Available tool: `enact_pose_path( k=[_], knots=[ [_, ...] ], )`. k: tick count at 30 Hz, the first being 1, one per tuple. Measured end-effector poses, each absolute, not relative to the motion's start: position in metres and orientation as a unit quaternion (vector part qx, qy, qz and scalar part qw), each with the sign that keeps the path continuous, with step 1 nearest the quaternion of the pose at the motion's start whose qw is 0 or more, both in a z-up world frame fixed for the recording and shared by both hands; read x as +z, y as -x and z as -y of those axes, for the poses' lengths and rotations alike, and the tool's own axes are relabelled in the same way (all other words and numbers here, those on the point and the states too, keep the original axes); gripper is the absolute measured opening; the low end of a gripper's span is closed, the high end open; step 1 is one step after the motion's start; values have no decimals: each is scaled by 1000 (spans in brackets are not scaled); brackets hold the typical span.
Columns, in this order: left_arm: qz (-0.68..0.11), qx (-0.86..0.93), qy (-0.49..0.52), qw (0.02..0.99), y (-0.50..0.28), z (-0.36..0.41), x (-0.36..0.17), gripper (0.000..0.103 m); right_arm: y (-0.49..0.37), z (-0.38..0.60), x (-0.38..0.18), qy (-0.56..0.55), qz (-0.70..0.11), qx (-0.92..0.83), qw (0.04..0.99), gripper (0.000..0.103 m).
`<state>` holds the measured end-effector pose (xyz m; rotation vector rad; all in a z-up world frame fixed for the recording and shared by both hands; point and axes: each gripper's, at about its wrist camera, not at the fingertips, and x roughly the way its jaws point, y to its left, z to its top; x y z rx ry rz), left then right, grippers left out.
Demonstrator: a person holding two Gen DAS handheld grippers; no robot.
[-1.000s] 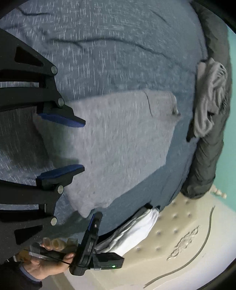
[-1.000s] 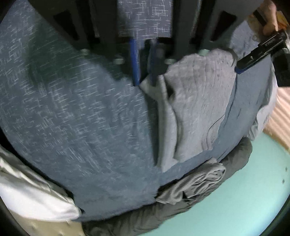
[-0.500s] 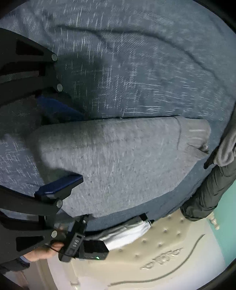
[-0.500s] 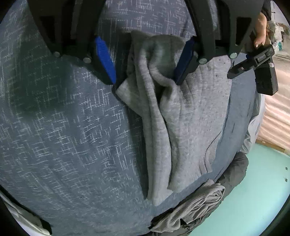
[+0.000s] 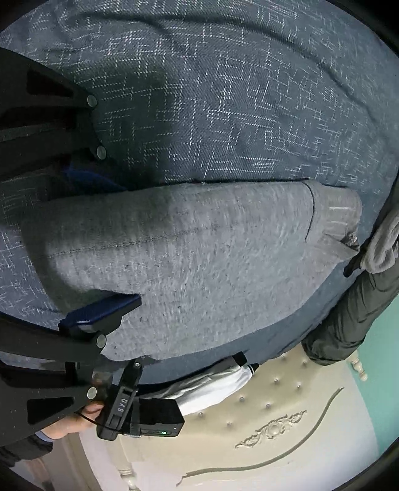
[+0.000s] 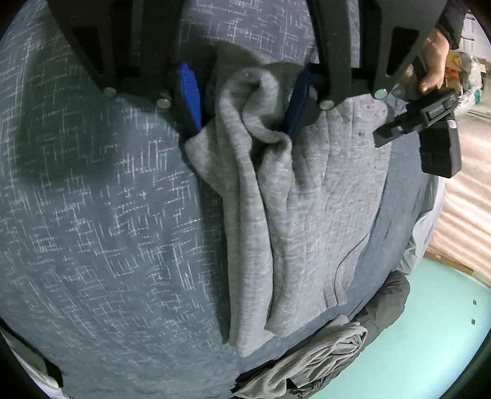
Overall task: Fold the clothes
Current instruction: 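Grasp the sweatshirt with the left tool while the right tool grips it too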
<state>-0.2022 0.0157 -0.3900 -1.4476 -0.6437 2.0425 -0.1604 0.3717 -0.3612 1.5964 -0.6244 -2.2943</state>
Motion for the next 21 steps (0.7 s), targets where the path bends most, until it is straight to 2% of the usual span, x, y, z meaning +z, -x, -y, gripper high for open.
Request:
enact_pose_path(
  k=[3, 6, 8, 10, 12, 21],
  knots=[
    [246, 759, 538, 273, 207, -18, -391, 66, 163, -377, -368, -549, 245, -787, 138, 55],
    [236, 767, 532, 269, 206, -23, -388, 66, 165, -373, -368, -548, 237, -790, 139, 56],
    [226, 775, 525, 269, 205, -27, -382, 61, 164, -370, -365, -543, 227, -796, 141, 50],
    [213, 785, 515, 271, 202, -27, -374, 53, 163, -368, -361, -534, 221, -803, 144, 33],
    [199, 796, 501, 274, 200, -29, -362, 46, 158, -366, -353, -520, 217, -813, 144, 28],
    [174, 824, 455, 290, 201, -43, -302, 44, 150, -369, -296, -470, 202, -841, 175, 24]
  ],
)
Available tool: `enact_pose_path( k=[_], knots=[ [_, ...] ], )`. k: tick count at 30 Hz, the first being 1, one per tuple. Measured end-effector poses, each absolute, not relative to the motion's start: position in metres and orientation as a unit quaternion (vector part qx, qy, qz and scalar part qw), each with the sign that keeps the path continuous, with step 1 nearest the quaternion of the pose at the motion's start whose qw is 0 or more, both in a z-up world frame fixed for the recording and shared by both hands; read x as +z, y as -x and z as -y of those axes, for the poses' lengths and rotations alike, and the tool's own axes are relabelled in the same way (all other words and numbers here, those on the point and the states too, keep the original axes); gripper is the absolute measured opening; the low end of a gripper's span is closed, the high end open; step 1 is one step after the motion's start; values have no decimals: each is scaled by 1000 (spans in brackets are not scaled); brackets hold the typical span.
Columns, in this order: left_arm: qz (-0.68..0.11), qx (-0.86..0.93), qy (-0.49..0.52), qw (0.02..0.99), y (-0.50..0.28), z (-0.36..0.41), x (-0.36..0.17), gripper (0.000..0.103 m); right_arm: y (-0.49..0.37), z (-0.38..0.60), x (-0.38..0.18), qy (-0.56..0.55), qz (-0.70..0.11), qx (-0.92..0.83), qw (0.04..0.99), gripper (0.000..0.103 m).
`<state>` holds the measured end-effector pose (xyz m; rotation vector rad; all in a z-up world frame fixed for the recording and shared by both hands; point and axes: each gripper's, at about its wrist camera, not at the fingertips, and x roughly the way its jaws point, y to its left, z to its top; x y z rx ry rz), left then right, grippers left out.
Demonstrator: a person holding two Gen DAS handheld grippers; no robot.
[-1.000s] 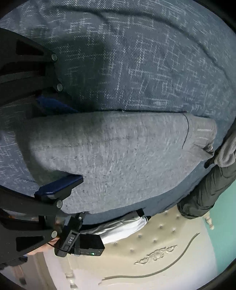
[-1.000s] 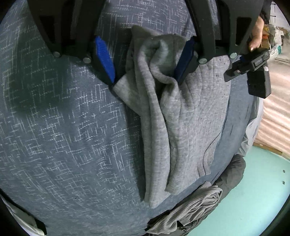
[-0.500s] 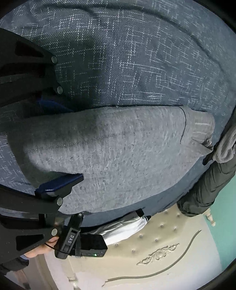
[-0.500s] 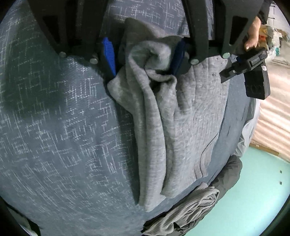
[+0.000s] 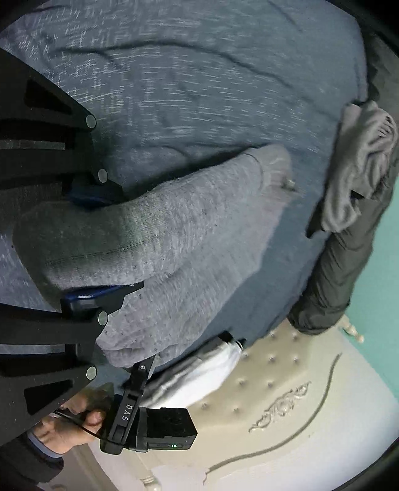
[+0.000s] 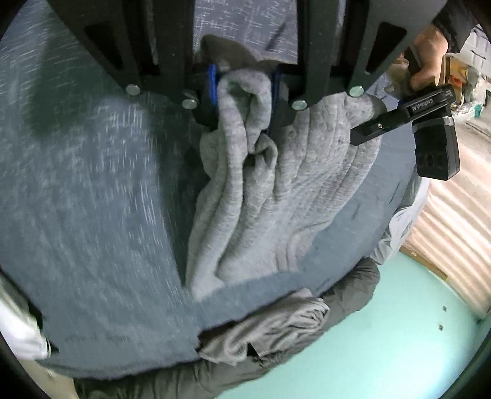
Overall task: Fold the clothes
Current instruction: 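Grasp the sweatshirt with the left tool while the right tool grips it too, then lift the folded sweatshirt with both tools and carry it toward the headboard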
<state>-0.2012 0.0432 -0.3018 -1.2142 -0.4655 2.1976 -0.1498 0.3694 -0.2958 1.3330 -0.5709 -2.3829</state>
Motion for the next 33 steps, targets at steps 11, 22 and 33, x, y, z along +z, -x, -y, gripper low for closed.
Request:
enact_pose_path(
  k=[11, 22, 33],
  knots=[
    [145, 843, 409, 317, 192, -70, -221, 43, 153, -374, -220, -424, 188, -866, 186, 22],
    [123, 851, 375, 346, 181, -114, -152, 43, 135, -409, -150, -384, 177, -888, 180, 22],
    [100, 847, 361, 377, 180, -193, -106, 43, 118, -469, -98, -360, 156, -907, 151, 22]
  ],
)
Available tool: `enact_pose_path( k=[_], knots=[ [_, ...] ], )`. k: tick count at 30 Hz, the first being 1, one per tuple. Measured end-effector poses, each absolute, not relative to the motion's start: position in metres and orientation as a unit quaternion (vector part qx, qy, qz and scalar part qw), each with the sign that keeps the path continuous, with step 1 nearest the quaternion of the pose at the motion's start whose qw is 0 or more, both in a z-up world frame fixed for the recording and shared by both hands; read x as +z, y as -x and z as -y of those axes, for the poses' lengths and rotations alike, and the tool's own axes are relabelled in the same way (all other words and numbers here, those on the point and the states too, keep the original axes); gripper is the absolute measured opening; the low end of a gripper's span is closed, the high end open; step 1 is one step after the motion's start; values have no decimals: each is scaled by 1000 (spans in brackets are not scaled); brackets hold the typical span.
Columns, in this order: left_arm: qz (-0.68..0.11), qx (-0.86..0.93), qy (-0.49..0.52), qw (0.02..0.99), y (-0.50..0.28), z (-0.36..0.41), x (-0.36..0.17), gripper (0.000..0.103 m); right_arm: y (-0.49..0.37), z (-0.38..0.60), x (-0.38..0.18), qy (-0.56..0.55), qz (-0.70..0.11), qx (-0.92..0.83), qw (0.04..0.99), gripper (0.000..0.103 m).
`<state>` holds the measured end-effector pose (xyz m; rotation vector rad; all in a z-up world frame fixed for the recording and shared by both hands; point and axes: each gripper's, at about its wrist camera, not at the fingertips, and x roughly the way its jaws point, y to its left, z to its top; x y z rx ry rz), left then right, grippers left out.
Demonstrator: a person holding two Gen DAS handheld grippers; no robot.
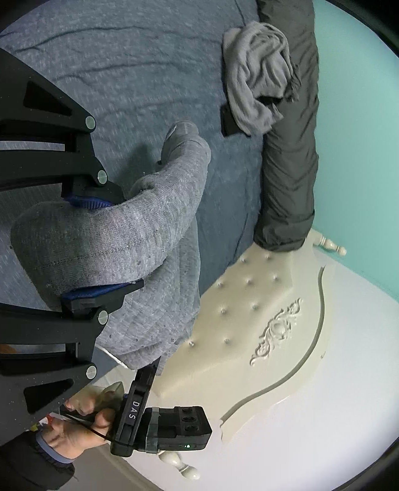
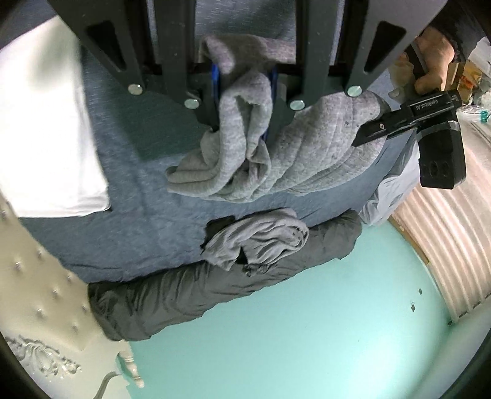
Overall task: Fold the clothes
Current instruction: 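Lift the folded sweatshirt with both tools and carry it toward the headboard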
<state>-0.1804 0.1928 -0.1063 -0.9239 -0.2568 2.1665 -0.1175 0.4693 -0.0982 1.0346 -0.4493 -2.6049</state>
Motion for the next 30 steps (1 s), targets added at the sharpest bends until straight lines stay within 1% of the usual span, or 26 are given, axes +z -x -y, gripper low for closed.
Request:
enact_pose_path(
  k=[11, 15, 18, 23, 26, 30],
  knots=[
    [101, 834, 357, 409, 194, -297, -71, 43, 112, -549, -59, -338, 125, -927, 100, 22],
    [87, 835, 345, 421, 202, -341, -52, 43, 117, -583, -41, -318, 121, -936, 88, 22],
    [81, 837, 338, 423, 209, -377, -41, 43, 123, -605, -30, -307, 104, -943, 80, 22],
    [64, 844, 321, 425, 222, -436, -33, 43, 138, -647, -20, -281, 82, -954, 63, 22],
    [58, 846, 313, 428, 225, -468, -44, 43, 144, -674, -21, -260, 68, -962, 52, 22],
    [71, 835, 331, 433, 223, -508, -90, 43, 148, -708, -44, -265, 61, -962, 36, 22]
  ],
)
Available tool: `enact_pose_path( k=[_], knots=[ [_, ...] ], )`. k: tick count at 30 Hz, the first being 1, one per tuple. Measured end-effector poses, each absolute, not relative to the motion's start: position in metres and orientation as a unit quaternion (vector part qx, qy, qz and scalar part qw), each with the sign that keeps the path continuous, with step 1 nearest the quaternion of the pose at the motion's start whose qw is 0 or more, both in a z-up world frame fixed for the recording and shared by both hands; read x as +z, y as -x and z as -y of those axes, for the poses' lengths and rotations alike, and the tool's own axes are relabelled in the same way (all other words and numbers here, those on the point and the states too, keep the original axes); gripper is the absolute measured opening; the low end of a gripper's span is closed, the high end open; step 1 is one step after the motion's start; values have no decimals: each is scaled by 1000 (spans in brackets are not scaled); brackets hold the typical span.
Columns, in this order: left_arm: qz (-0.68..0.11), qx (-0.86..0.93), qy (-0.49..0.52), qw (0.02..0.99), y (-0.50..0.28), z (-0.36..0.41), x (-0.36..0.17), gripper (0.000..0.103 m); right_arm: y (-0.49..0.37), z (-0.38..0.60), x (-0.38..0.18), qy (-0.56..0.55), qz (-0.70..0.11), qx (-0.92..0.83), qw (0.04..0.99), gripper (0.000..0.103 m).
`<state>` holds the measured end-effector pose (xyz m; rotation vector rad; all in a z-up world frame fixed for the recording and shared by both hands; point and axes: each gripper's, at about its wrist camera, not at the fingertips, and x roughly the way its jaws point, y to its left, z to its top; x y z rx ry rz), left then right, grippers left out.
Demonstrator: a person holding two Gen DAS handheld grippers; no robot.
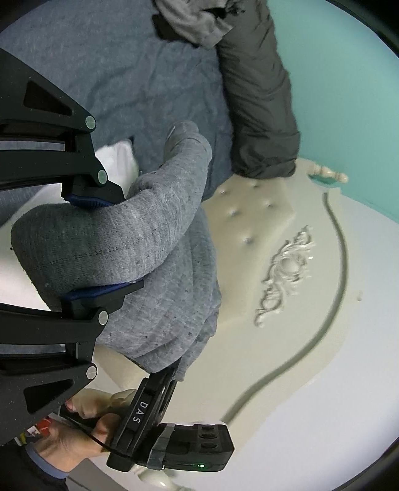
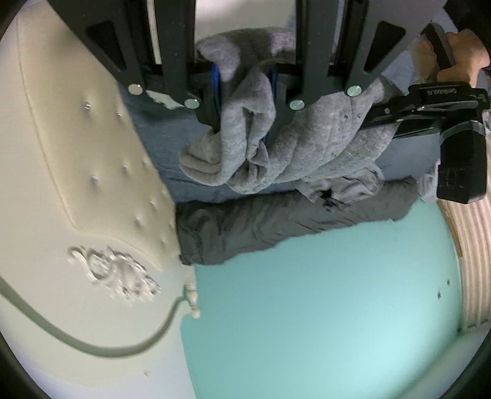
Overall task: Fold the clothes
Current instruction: 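Lift the folded sweatshirt with both tools and carry it toward the headboard, then lower the sweatshirt onto the white folded garment and open both tools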
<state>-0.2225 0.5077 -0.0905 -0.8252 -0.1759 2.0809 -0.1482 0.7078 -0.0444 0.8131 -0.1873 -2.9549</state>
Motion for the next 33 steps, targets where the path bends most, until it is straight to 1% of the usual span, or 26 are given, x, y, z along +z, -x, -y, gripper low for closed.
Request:
enact_pose_path(
  k=[3, 6, 11, 17, 25, 29, 33],
  knots=[
    [70, 819, 367, 435, 216, -528, -133, 43, 144, -732, -78, -281, 63, -957, 18, 22],
    [76, 803, 397, 438, 206, -539, -167, 43, 136, -749, -125, -317, 77, -945, 3, 22],
    [74, 794, 408, 444, 190, -542, -181, 43, 118, -764, -163, -348, 95, -933, 3, 22],
    [82, 789, 420, 441, 186, -538, -175, 43, 114, -762, -156, -372, 104, -922, 8, 22],
    [125, 763, 455, 441, 192, -525, -176, 43, 109, -765, -149, -423, 132, -897, 3, 22],
    [140, 748, 472, 445, 187, -520, -186, 43, 101, -769, -152, -438, 151, -886, 3, 22],
    [151, 732, 493, 445, 184, -516, -208, 44, 89, -775, -164, -447, 168, -879, 0, 22]
  ],
)
